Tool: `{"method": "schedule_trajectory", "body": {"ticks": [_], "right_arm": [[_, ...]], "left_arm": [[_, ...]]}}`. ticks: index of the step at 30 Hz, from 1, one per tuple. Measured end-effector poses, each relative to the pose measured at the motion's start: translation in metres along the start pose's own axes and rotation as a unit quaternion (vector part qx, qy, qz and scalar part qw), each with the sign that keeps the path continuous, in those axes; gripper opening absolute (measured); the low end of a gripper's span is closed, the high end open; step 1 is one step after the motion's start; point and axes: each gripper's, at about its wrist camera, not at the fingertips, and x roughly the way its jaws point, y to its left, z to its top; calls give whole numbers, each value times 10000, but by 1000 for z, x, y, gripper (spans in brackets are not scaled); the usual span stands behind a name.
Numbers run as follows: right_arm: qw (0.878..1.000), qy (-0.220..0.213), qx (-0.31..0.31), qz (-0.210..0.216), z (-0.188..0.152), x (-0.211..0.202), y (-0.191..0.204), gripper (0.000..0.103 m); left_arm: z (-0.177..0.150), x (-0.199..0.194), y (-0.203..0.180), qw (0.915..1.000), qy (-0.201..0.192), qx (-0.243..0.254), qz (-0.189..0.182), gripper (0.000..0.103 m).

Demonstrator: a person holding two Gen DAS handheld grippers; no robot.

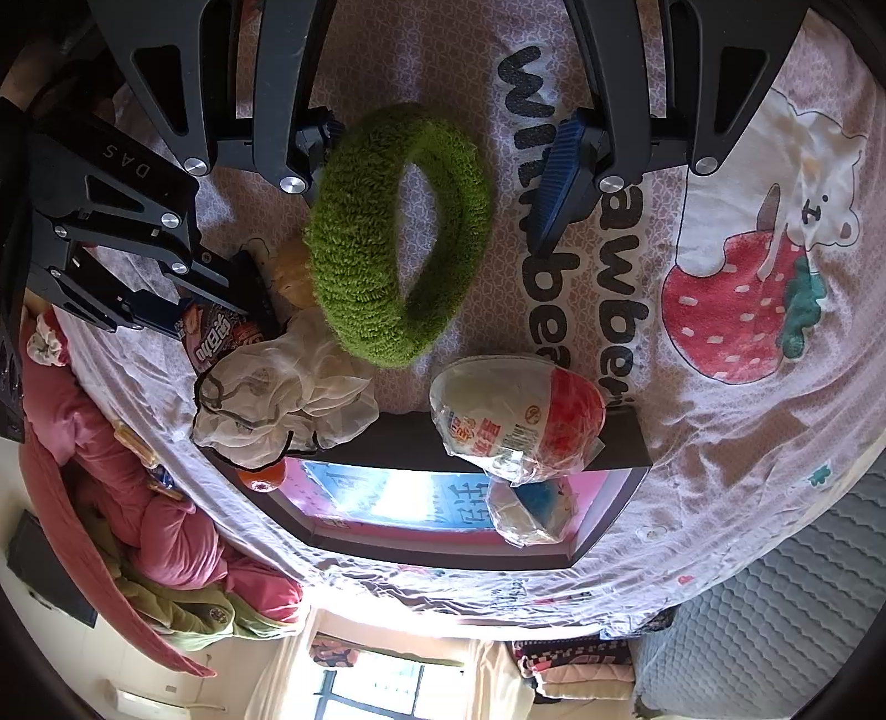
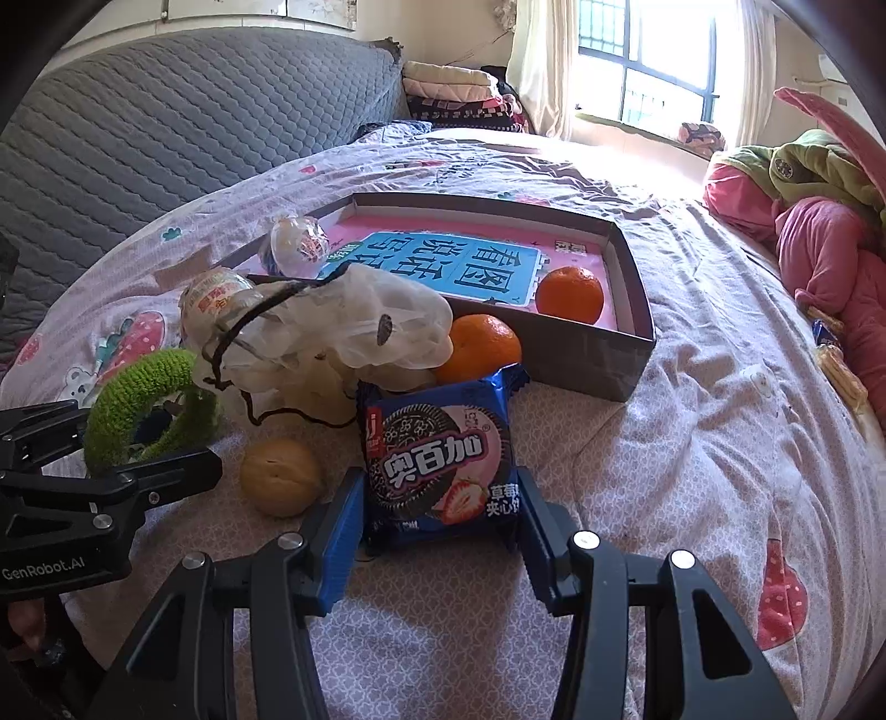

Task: Organize objects
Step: 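Grasp the cookie packet with right tool while left tool grasps the green ring, then lift the packet with right tool toward the tray while left tool lifts the ring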

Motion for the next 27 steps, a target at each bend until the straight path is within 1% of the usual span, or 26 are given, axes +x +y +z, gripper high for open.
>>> {"method": "schedule_trajectory", "body": {"ticks": [5, 6, 7, 11, 12, 13, 17, 19, 21, 27], "right_arm": [[9989, 18, 370, 288, 0, -2, -11, 50], [9985, 26, 429, 340, 0, -3, -13, 50], [9981, 31, 484, 380, -1, -3, -14, 50], [9974, 20, 569, 443, -4, -9, -17, 50], [9974, 11, 571, 432, -5, -11, -17, 50], [9975, 5, 566, 413, -6, -12, -18, 50], [9972, -93, 599, 435, -9, -22, -19, 50], [9968, -161, 644, 437, -10, -28, -21, 50], [9963, -274, 695, 433, -9, -35, -23, 50], [9943, -587, 797, 401, -6, -51, -29, 50]], "left_arm": [[0, -4, 0, 10000, -52, 35, -42, 56], [0, -5, -1, 10000, -73, 41, -47, 54], [0, -6, -1, 9999, -94, 49, -41, 52], [-2, -11, -2, 9999, -148, 75, -27, 51], [-2, -13, -2, 9998, -163, 88, -31, 48], [-2, -15, -2, 9998, -189, 102, -35, 41], [-3, -24, -4, 9994, -314, 170, -29, 34], [-3, -29, -5, 9991, -383, 200, -57, 27], [-3, -34, -7, 9986, -466, 228, -79, 22], [-2, -49, -7, 9971, -699, 249, -159, 19]]}}
